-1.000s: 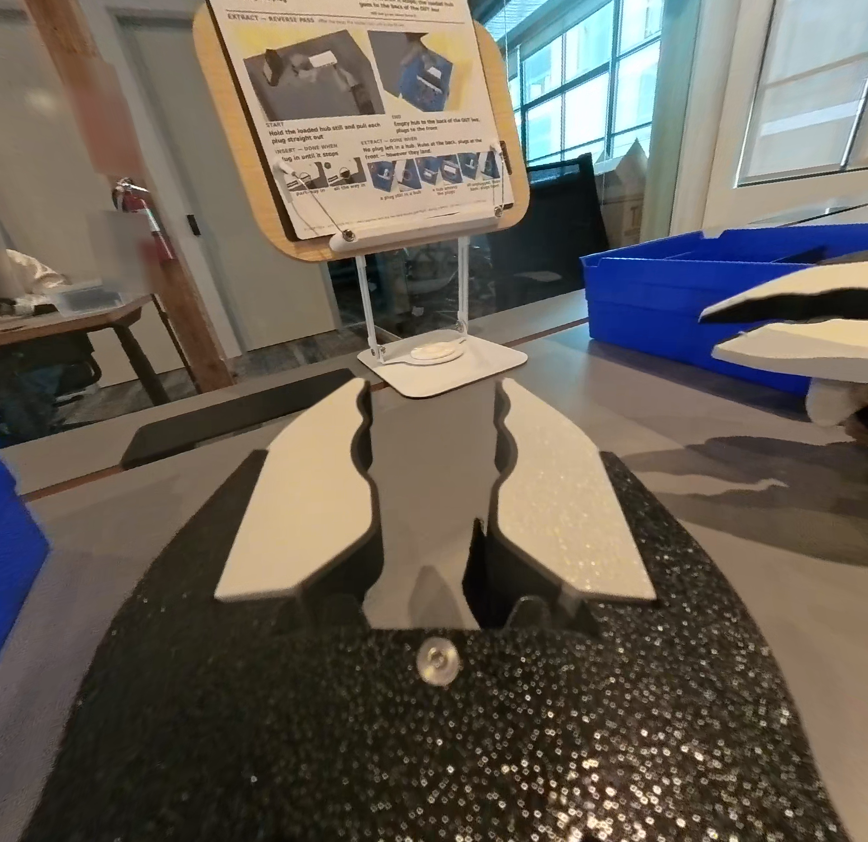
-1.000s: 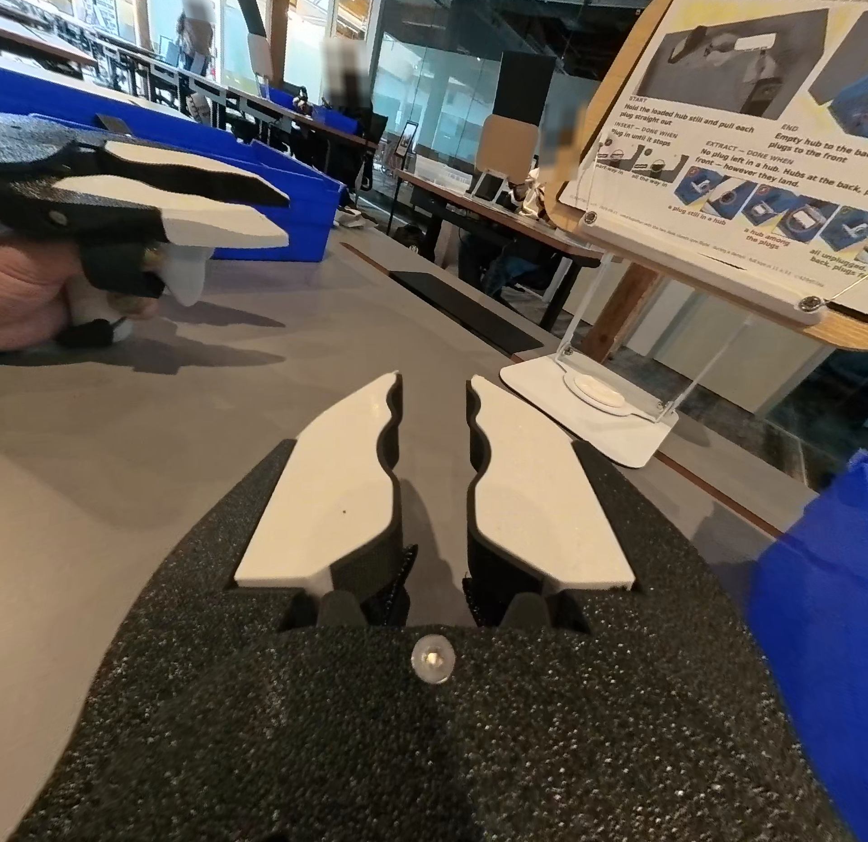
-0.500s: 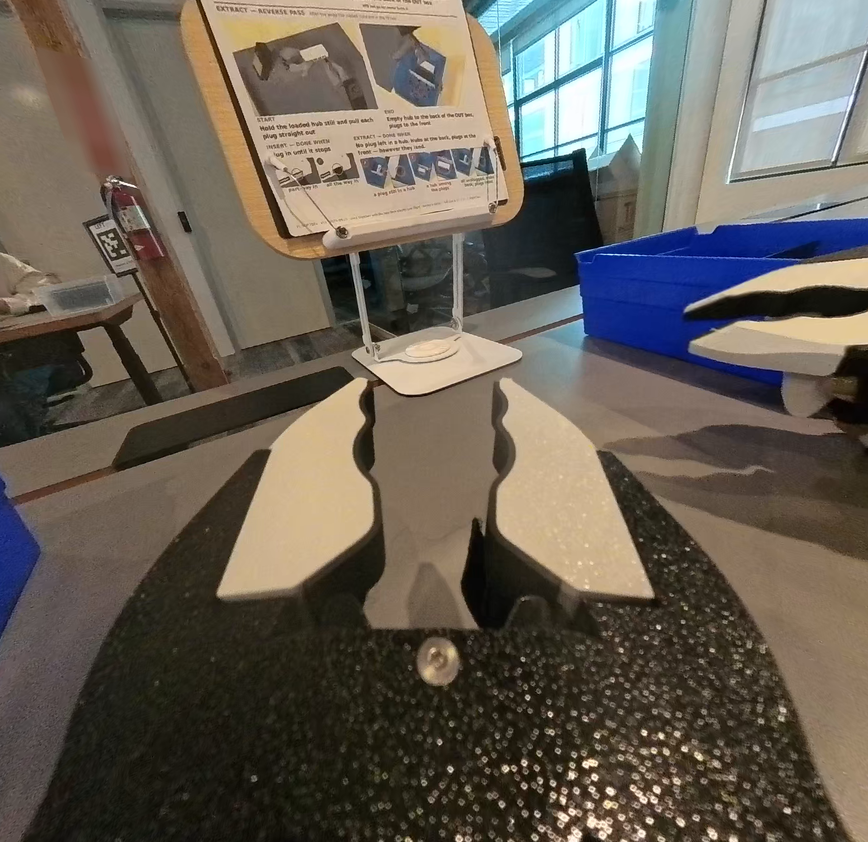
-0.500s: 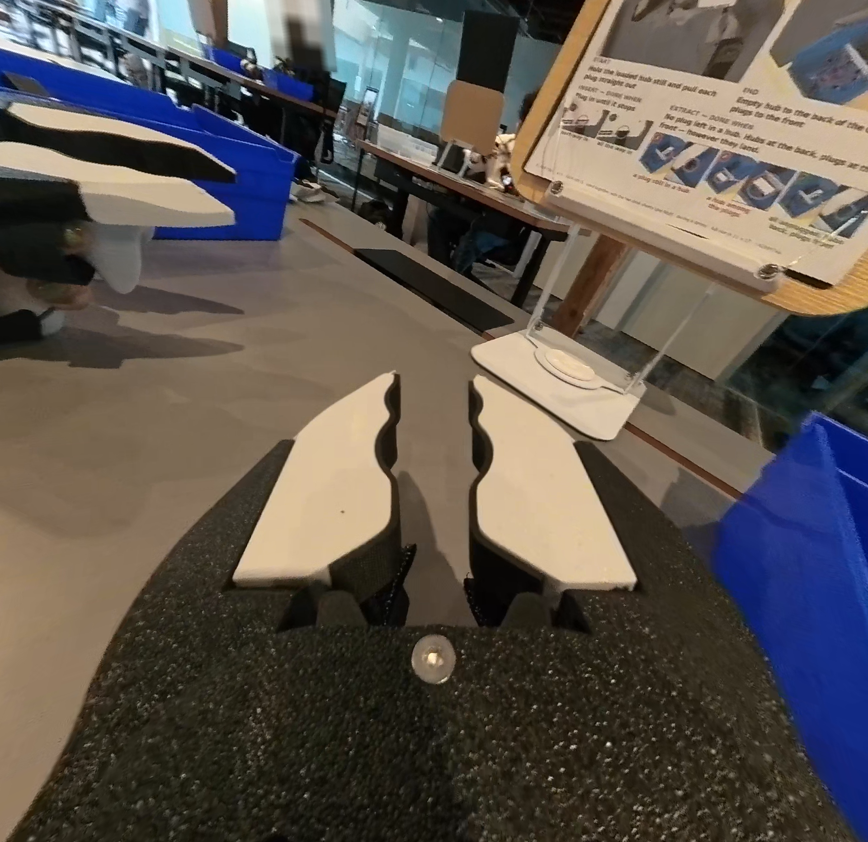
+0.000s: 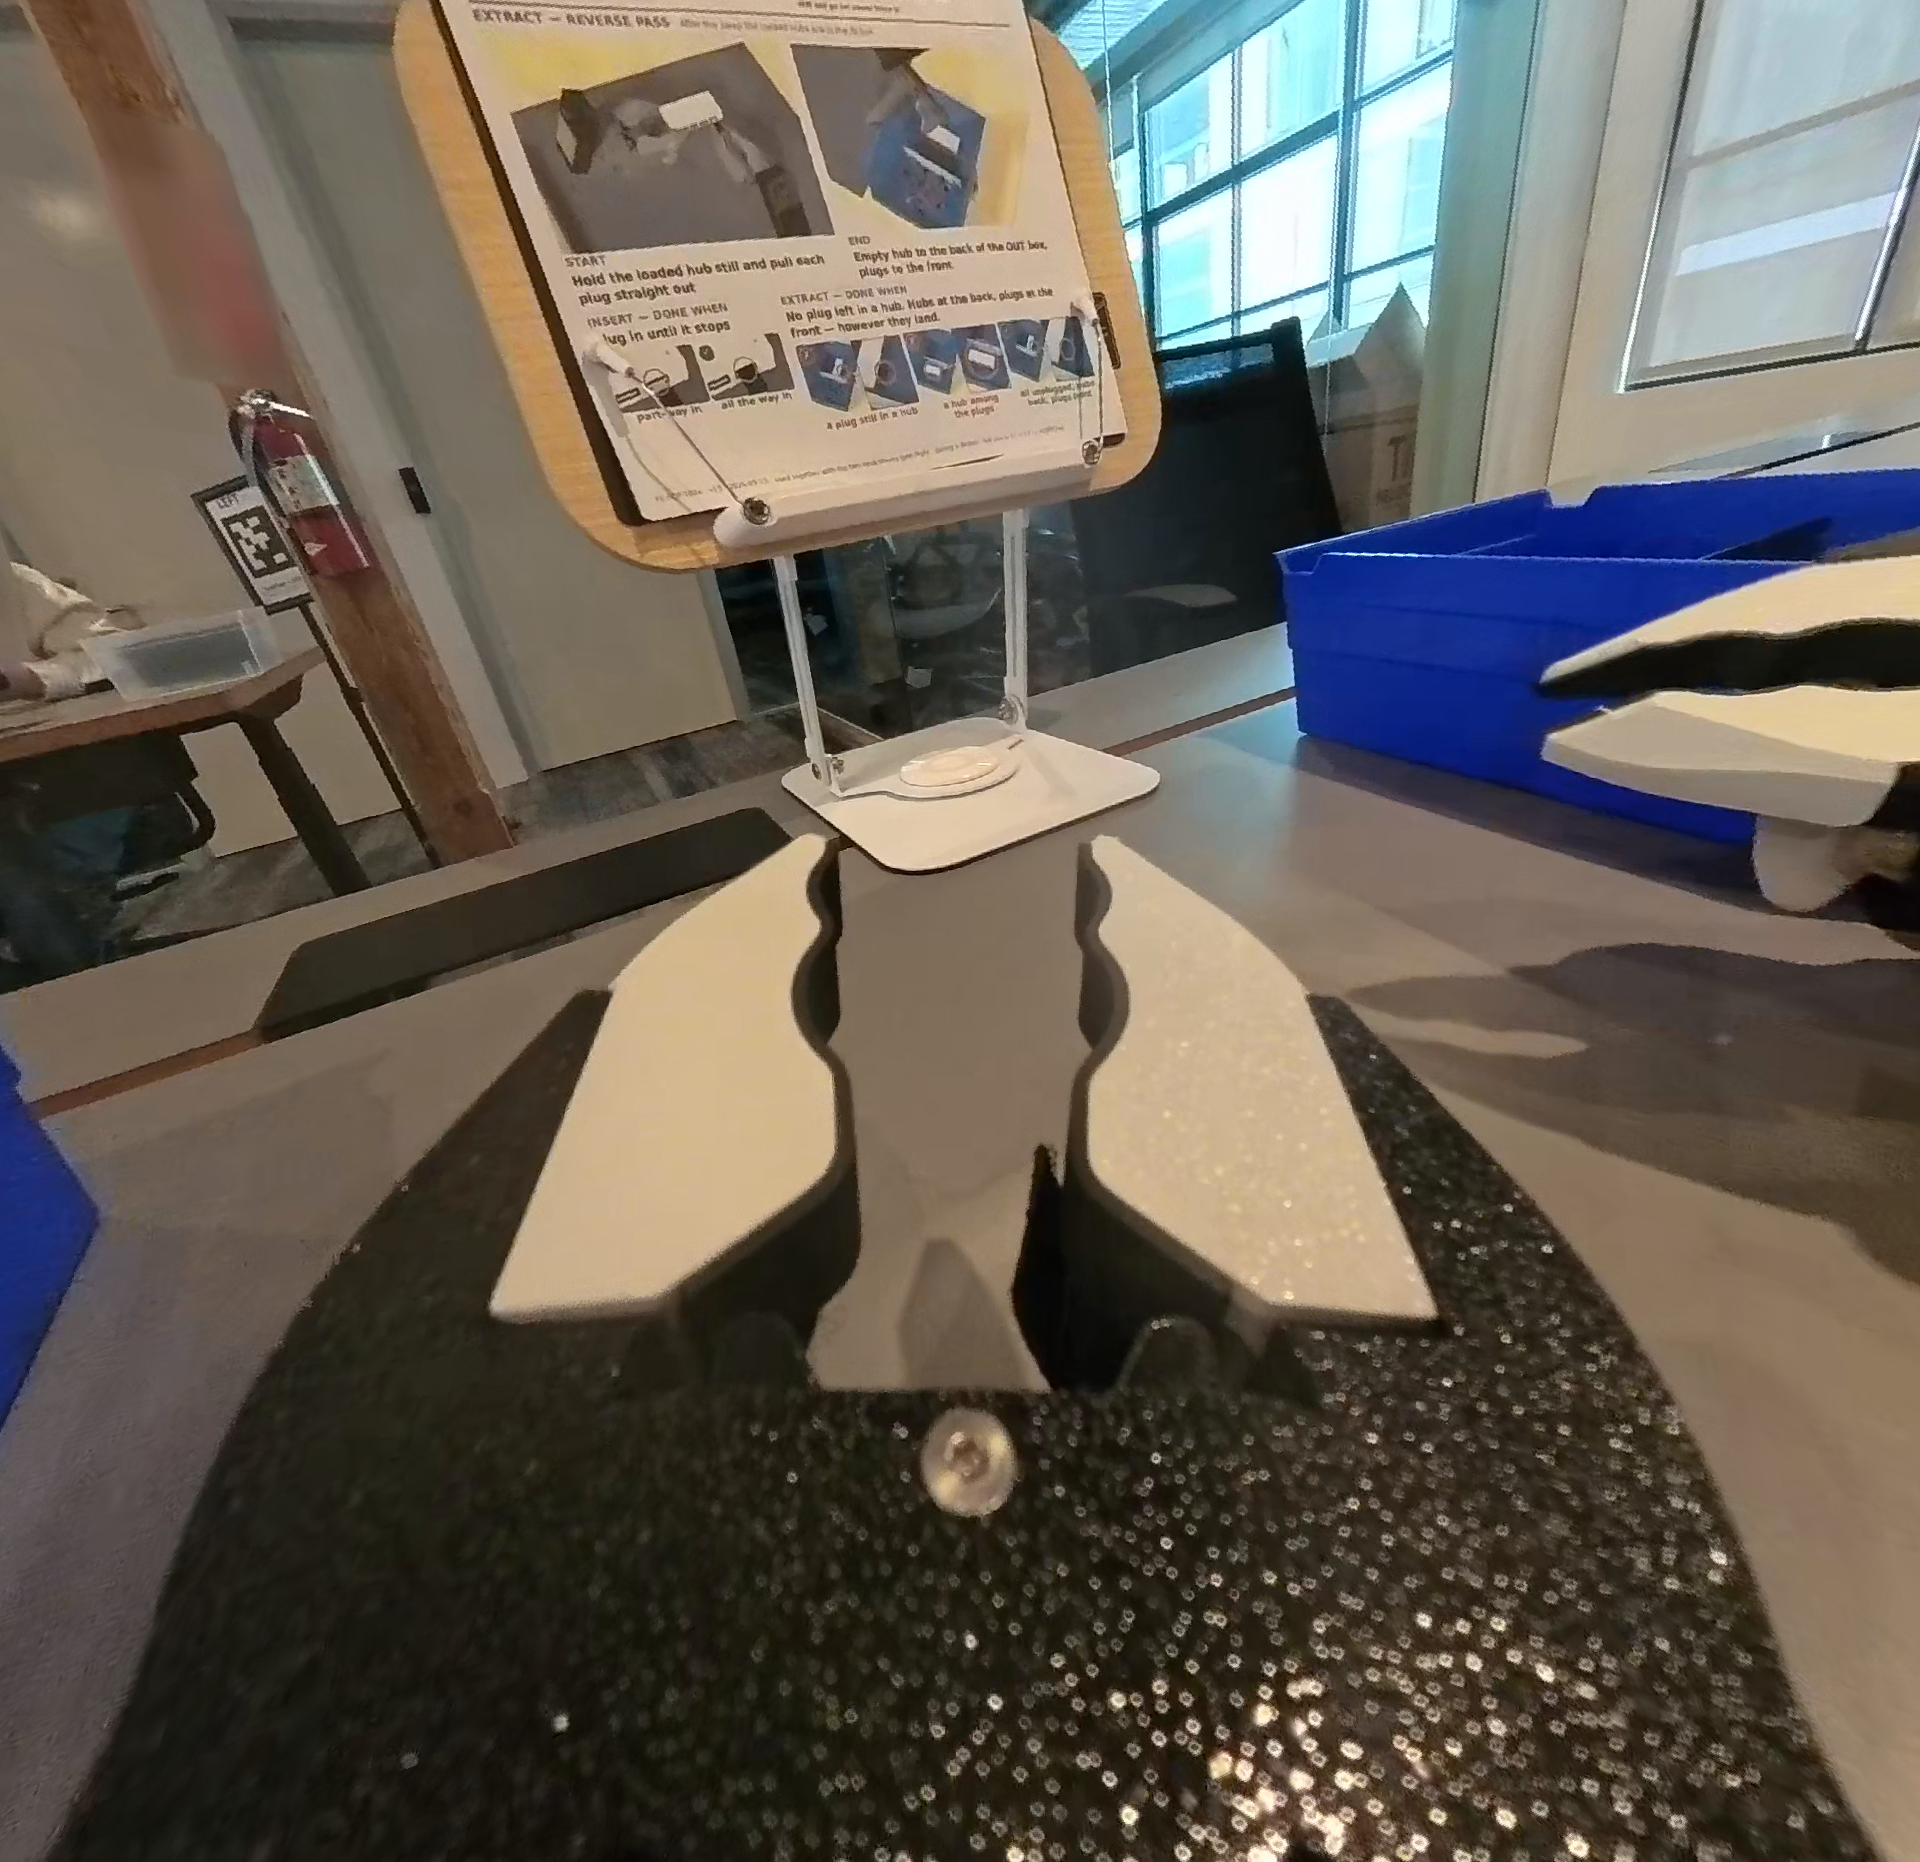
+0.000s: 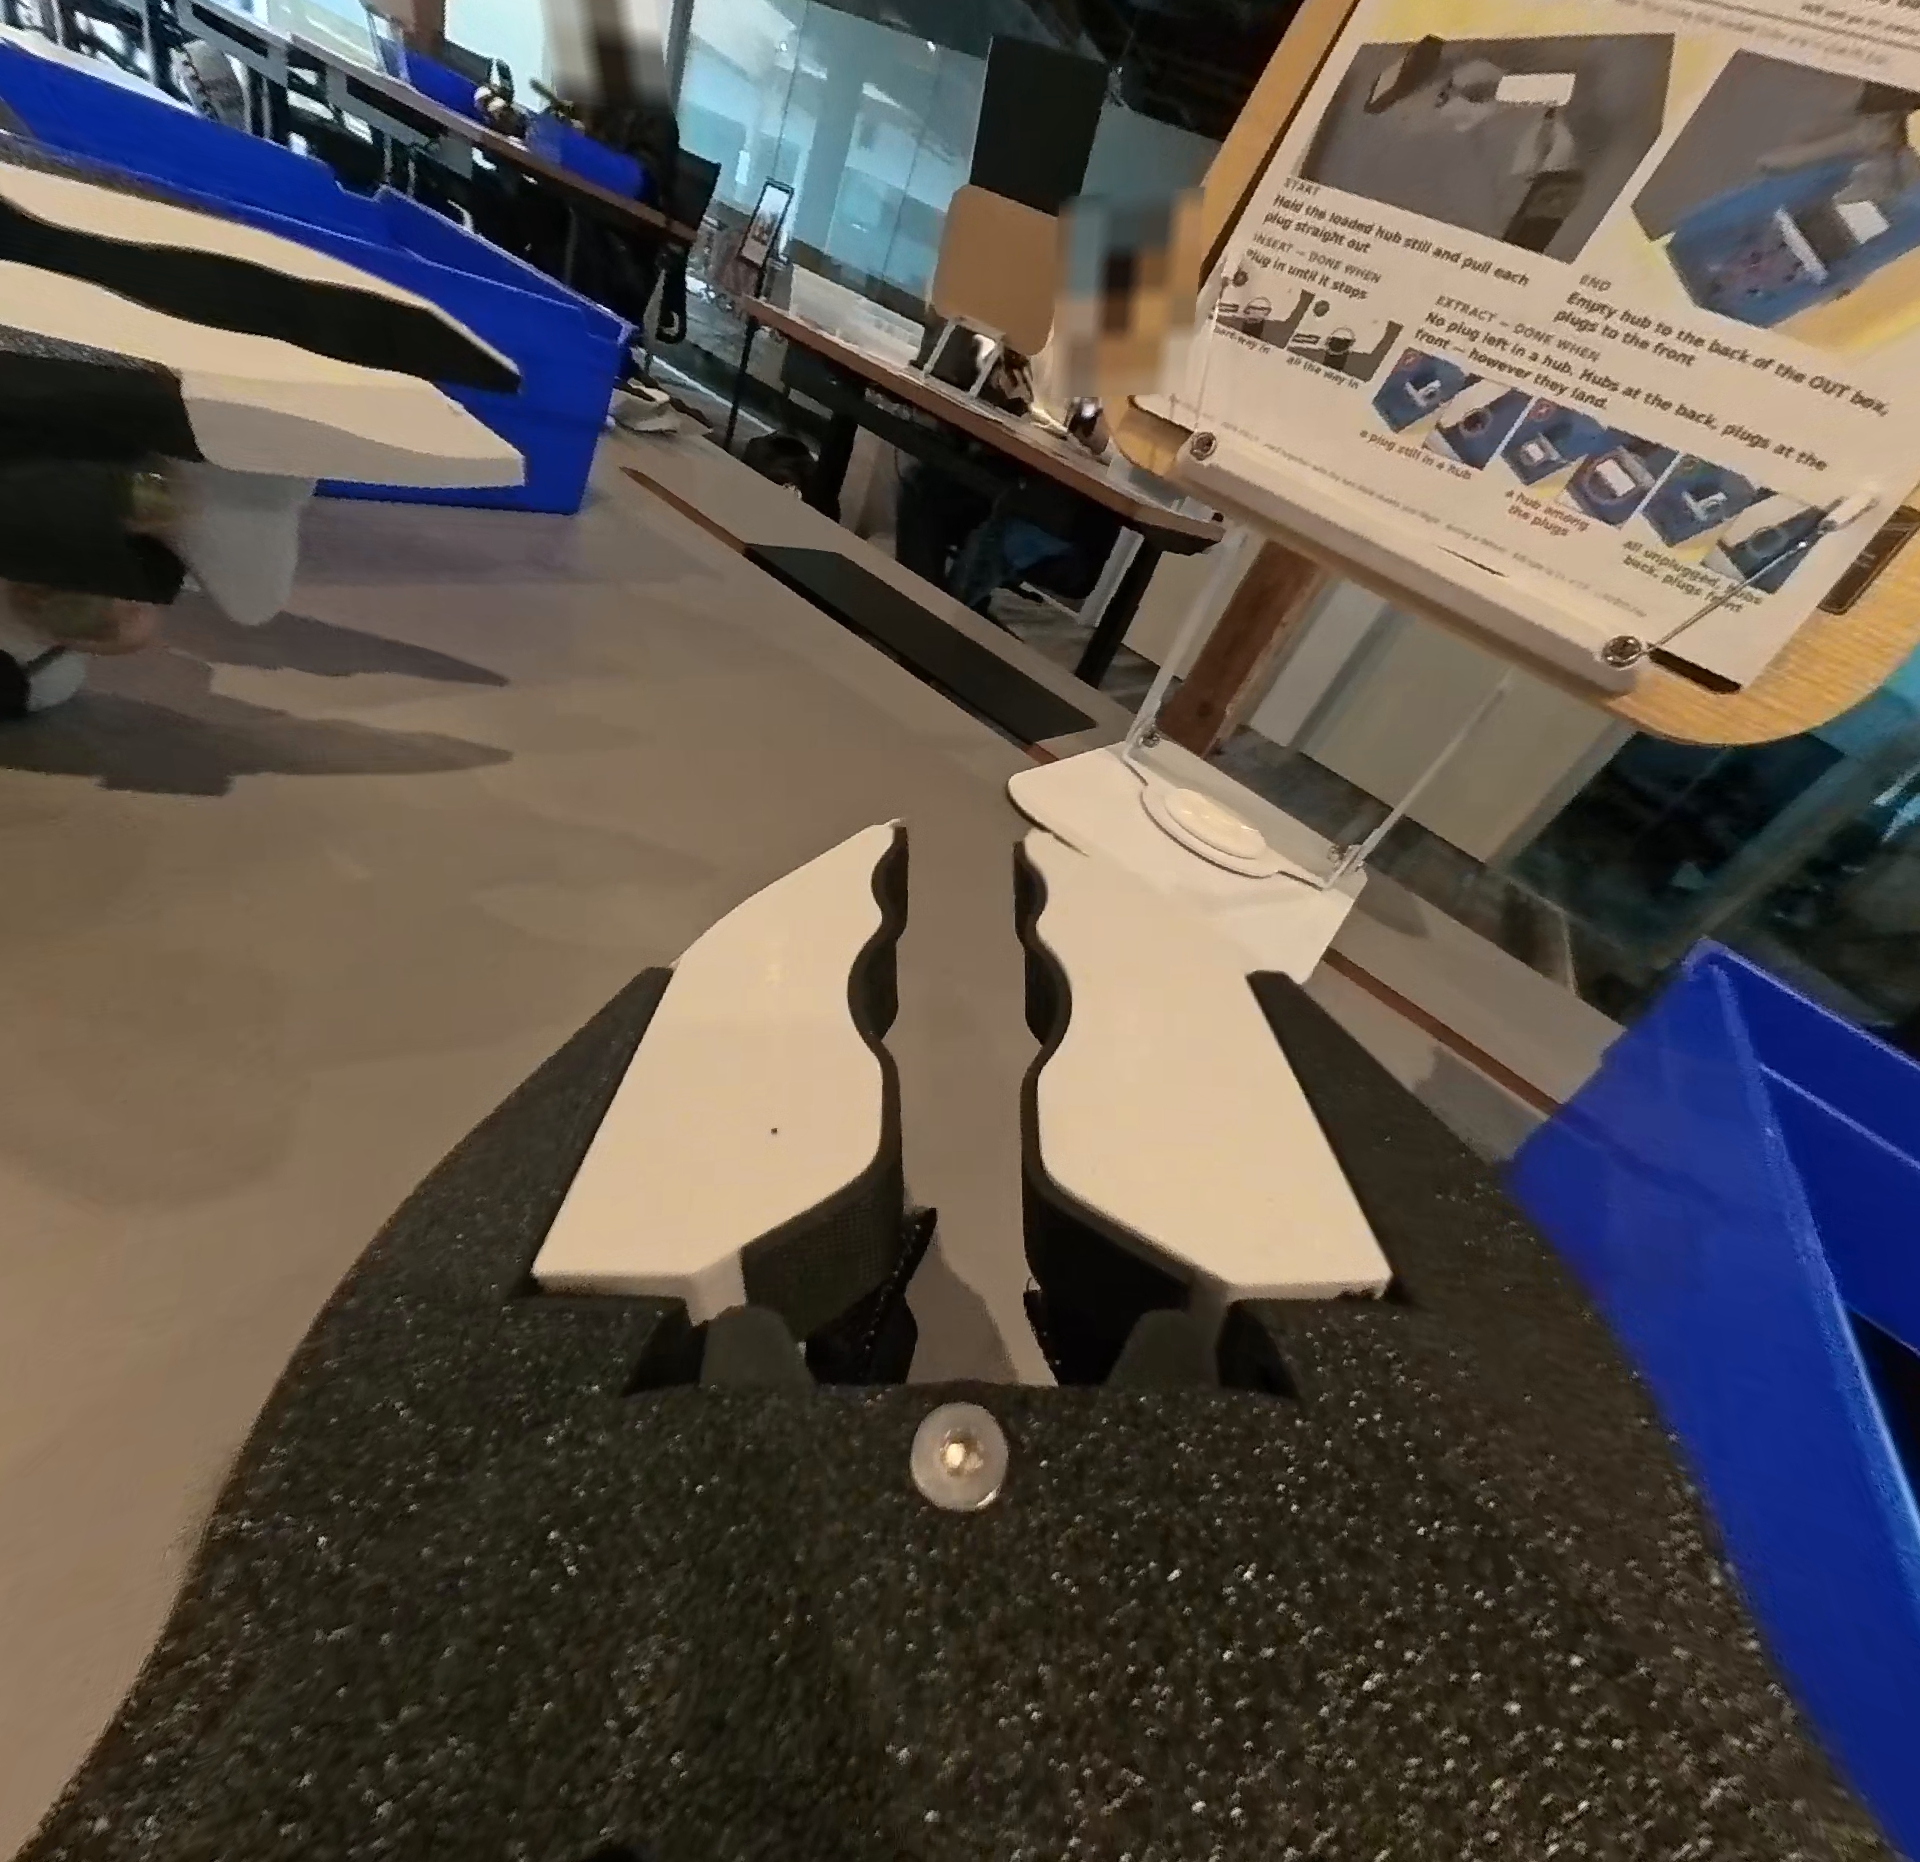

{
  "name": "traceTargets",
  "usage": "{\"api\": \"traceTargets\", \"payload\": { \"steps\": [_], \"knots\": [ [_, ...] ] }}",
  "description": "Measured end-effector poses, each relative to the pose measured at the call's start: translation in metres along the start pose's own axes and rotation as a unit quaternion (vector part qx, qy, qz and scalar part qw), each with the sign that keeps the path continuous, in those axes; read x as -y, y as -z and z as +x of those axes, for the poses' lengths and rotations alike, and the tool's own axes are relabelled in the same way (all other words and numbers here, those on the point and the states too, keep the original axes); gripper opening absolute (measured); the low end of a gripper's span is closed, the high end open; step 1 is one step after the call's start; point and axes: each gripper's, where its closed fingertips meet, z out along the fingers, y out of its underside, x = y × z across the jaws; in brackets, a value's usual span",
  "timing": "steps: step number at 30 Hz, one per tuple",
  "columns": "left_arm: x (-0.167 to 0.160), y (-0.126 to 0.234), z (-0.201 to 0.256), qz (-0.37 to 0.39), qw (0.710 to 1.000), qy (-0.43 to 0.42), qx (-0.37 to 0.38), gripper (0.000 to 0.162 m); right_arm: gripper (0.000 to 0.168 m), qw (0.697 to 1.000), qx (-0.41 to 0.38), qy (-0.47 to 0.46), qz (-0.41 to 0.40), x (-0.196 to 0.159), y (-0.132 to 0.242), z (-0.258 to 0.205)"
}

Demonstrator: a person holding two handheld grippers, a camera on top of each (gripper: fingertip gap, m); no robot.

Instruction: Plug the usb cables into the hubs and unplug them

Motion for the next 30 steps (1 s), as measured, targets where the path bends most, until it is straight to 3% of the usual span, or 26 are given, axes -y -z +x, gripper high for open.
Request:
{"api": "traceTargets", "payload": {
  "steps": [30],
  "knots": [
    [-0.0015,-0.0010,0.0006,-0.006,1.000,0.004,-0.007,0.042,0.015,0.998,0.024,-0.056,0.010,0.0011,0.0018,0.0003]
  ]
}}
